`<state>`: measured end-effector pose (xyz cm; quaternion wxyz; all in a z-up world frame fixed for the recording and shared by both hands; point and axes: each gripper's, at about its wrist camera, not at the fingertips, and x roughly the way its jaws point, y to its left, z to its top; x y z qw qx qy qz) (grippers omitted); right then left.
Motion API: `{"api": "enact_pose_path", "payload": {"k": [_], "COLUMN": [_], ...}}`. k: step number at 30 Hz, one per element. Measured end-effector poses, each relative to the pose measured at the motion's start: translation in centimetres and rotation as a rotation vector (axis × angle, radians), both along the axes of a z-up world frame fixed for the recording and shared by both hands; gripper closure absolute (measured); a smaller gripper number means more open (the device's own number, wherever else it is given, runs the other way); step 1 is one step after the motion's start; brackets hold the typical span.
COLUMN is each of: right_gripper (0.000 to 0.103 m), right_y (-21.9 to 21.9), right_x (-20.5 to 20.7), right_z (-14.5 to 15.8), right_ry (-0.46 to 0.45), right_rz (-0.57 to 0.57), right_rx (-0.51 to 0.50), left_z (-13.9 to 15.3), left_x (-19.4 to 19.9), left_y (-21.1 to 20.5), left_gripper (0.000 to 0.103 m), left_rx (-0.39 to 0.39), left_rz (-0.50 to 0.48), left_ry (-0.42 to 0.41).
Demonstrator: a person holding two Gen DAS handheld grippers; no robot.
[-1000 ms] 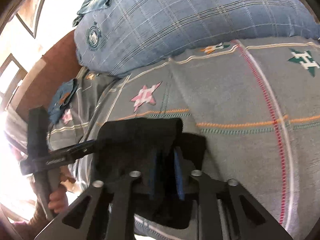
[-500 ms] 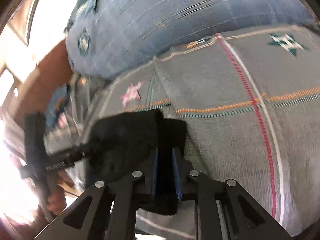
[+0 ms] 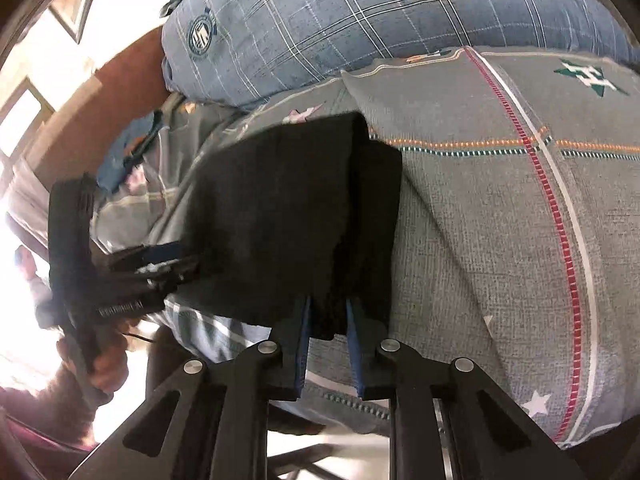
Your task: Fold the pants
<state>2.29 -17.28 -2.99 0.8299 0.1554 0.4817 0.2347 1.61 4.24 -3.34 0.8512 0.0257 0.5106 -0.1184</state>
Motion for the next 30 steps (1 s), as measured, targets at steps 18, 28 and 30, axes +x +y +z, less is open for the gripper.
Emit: {"api": "enact_pose_path", "payload": {"k": [18,28,30], "right_gripper": [0.042,0.063,0.064], "right_y": [-1.8,0.1,0.4], "right_x": [5.0,3.4,2.5], "right_z": [-1.8,0.2,1.6], "right_ry": [0.104,-0.019,-0.067], "right_rz": [-0.14,-0.085,-0.075], "right_rx": [0.217,0.094,0.074], "left_z": [-0.3,0.4,1.5], "left_x": [5.9,5.3,4.7], "left_y": [2.7,1.8,2.0], "left_gripper": [0.023,0.046,0.049], "left_rx": [-0.168,-0.209,-0.241], "left_rz": [0.077,0.06,0.059], "left_ry": [0.119,0.102,0.086]}}
